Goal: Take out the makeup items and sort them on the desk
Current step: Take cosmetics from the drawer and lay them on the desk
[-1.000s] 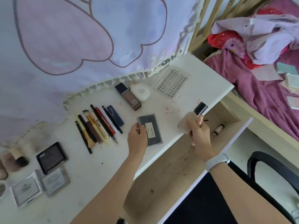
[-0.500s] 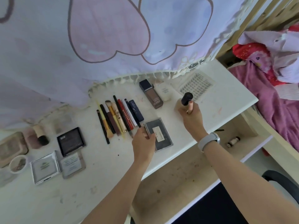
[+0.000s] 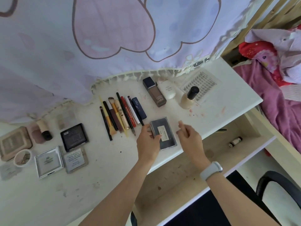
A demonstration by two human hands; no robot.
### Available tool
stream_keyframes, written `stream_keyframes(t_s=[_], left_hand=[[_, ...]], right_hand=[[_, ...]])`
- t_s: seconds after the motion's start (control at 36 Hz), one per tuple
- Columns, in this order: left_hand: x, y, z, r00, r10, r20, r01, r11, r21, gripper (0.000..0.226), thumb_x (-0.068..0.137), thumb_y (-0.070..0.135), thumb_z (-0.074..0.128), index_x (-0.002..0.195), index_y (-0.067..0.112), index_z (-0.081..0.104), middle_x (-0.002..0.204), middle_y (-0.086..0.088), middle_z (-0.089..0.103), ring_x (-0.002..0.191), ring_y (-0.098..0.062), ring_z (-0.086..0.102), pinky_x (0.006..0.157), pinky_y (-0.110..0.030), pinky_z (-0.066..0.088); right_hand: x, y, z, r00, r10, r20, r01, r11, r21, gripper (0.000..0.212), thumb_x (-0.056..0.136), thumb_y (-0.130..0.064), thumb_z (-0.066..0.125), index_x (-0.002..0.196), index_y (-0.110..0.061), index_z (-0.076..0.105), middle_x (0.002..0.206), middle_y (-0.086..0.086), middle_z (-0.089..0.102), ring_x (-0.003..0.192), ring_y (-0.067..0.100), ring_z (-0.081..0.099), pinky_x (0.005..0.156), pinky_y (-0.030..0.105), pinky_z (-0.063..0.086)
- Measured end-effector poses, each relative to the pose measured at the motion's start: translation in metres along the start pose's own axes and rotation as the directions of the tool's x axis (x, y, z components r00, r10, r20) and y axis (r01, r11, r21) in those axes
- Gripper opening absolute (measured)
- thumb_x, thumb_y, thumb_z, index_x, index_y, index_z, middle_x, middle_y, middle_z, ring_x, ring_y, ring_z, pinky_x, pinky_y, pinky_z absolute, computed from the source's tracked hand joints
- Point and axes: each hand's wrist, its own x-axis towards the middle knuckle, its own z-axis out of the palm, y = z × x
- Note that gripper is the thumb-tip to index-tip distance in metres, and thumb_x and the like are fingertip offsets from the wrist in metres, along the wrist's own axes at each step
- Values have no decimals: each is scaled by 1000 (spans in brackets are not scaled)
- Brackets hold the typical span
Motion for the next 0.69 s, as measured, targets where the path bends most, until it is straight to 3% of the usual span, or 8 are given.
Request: stream_keyframes(t_s=[0.06,0.11,0.28,0.39,0.44,0.53,0.64,0.69], left_hand=[[-7,-4,-5,1000,-14,6,14,1000,-26,39,90,5,60,124,18,48,102,4,59,86,-7,56,62,0,42],[-15,-11,-12,1000,-29,8,29,998,-52,38,91,4,56,126,17,49,105,3,60,89,-8,56,68,-4,45],[-34,-41,-61,998,-47,-43,44,997,-69,32,96,2,45,115,27,53,109,5,60,101,-12,56,72,-10,48],[-47,-65,-105,994,-20,-111,16,999,-40,37,96,-2,40,110,28,57,109,7,61,98,-3,56,72,-2,43],[-53,-75,-128,990,-12,-141,8,1000,-30,36,95,-4,41,110,22,62,107,9,62,95,6,55,72,-1,41],[-61,-87,-160,986,-7,-169,5,1000,-15,36,95,-6,41,108,19,65,105,10,63,92,11,56,72,-1,40],[-69,-109,-203,975,-27,-222,33,999,23,39,94,-5,41,112,19,66,111,9,64,99,-2,58,75,-1,41],[-75,-120,-224,960,-54,-276,52,999,-14,40,94,-6,41,109,22,65,107,9,65,93,3,59,72,-3,43]], right_hand=[[-14,-1,8,997,6,79,-6,1000,1,18,97,-21,47,108,-15,59,87,-5,65,66,7,55,51,10,40],[-25,-3,16,994,8,106,-10,1000,17,17,98,-25,46,102,-16,59,84,-1,66,70,10,59,52,12,43],[-57,-10,46,966,-106,235,90,993,77,11,97,-26,47,97,-26,58,74,-5,64,54,0,47,52,11,39],[-76,-15,71,930,-208,302,213,977,19,24,97,-16,46,86,-37,52,66,-14,45,58,-2,45,61,15,35],[-84,-22,83,901,-280,331,297,955,0,31,96,-13,45,95,-44,50,75,-15,42,69,-3,49,68,13,37],[-95,-33,101,851,-362,381,402,915,-27,39,96,-10,44,123,-37,45,93,-14,44,78,1,52,73,3,38],[-104,-44,127,798,-404,447,487,869,-84,43,95,-8,44,135,-26,46,97,-7,44,71,5,50,71,12,43],[-107,-49,138,806,-390,445,488,864,-126,42,95,-9,45,135,-20,47,97,-3,46,69,7,49,68,15,43]])
